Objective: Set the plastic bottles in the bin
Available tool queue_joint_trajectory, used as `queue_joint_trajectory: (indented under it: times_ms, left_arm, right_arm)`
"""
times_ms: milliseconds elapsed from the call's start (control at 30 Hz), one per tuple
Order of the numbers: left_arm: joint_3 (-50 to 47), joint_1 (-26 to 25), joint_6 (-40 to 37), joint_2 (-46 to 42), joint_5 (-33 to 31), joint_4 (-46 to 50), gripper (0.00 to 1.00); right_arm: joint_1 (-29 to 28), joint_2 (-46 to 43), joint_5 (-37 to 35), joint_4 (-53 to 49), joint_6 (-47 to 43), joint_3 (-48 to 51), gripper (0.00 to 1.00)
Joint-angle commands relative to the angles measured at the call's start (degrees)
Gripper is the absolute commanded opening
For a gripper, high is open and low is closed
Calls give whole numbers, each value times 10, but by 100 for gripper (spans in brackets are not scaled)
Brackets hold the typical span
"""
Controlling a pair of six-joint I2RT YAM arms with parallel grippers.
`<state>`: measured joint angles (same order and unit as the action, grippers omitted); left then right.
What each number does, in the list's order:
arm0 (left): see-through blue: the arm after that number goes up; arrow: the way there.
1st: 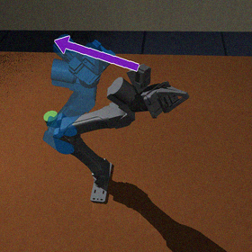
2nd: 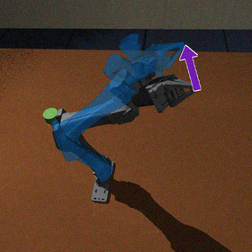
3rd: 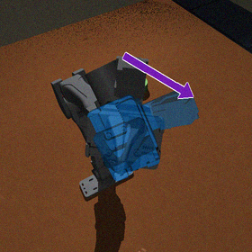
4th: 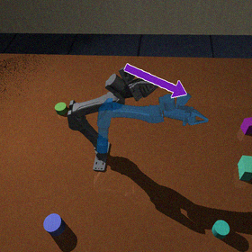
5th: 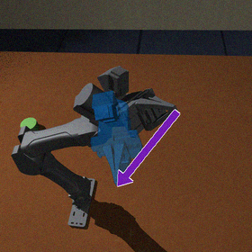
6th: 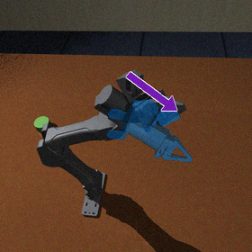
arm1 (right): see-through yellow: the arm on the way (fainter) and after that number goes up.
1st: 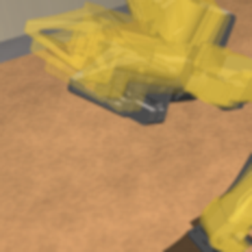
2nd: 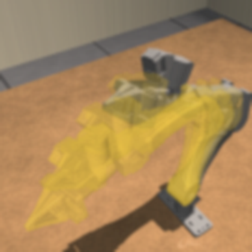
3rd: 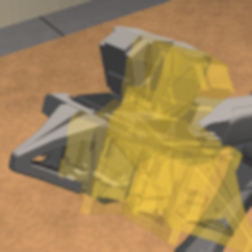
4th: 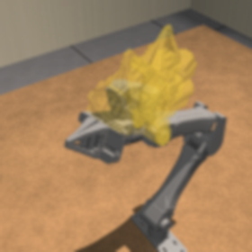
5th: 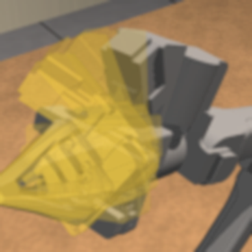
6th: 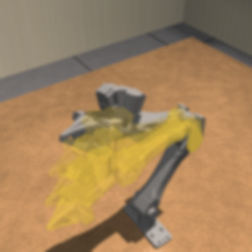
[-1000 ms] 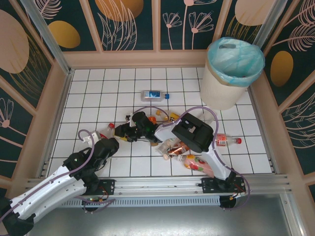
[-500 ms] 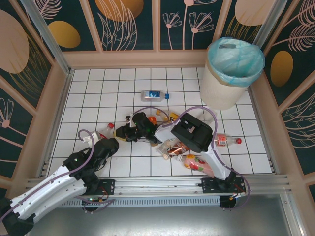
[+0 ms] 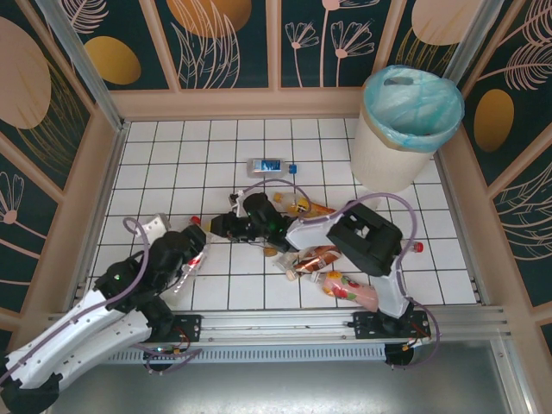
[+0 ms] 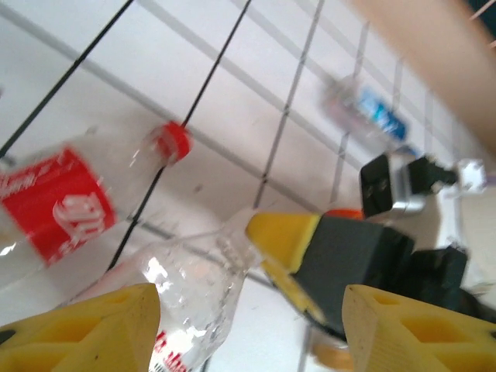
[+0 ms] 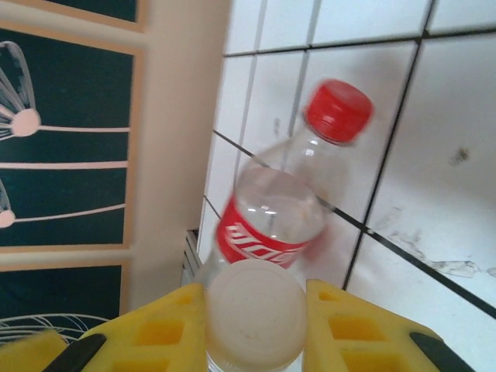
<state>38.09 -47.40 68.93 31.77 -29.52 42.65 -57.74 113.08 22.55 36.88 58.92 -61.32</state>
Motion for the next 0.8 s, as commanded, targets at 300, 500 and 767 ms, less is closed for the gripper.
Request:
queue_joint_trajectory:
  times_ms: [300,500,767]
  left_arm:
    - [310,-4,-239,144,-116,-13,62]
    - [484,-3,-337,301,-101,-30,63]
    - [672,-4,-390,465,-51,-59,64]
  right_arm:
    - [3,-226,-119,-150,-205,14,0]
    - [15,-333,-183,-241,-311,-10,0]
    - [96,-433,-207,-301,-397,-77,0]
